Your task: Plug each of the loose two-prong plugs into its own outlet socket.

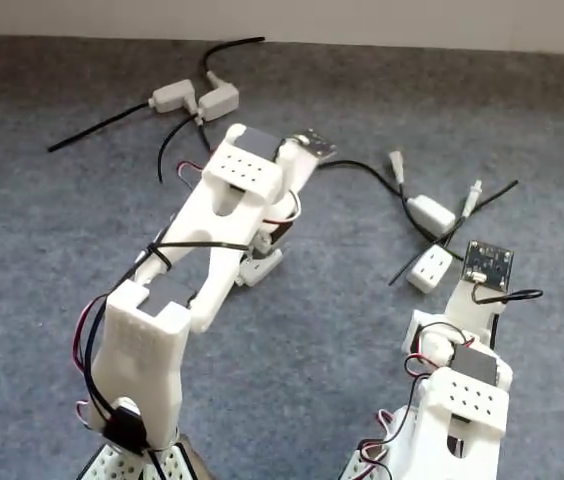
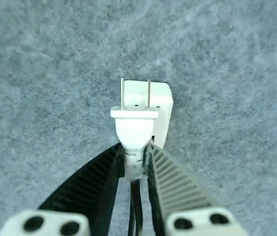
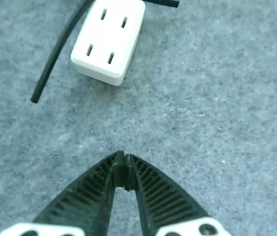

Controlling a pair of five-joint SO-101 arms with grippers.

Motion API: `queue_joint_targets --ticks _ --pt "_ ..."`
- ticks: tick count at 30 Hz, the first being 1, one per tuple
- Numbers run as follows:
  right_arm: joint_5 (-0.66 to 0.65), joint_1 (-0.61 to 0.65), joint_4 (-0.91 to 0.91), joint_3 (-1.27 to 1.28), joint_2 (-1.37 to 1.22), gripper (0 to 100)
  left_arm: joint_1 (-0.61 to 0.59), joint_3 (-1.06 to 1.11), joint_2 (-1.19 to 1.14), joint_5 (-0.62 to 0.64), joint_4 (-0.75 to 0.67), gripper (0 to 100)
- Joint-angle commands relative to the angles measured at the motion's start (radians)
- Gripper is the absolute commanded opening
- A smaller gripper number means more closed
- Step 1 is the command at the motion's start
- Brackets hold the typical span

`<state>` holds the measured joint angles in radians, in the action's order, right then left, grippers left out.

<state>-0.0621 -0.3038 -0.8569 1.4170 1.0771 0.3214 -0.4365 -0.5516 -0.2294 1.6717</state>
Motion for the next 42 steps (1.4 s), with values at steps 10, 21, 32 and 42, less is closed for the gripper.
queue_joint_targets --ticks 10,21,32,42 --pt "0.017 -0.002 0.018 -0.007 0.008 0.7 0.077 0.074 0.331 -0.017 0.002 1" --pt "0.012 -0.004 0.018 -0.004 0.008 0.7 0.171 0.691 0.713 -0.021 -0.192 1" --pt "0.012 -0.008 0.018 -0.005 0.008 0.7 0.266 0.931 0.529 -0.081 -0.341 1" --pt "0.012 -0.008 0.018 -0.007 0.008 0.7 0.266 0.932 0.484 -0.078 -0.404 13"
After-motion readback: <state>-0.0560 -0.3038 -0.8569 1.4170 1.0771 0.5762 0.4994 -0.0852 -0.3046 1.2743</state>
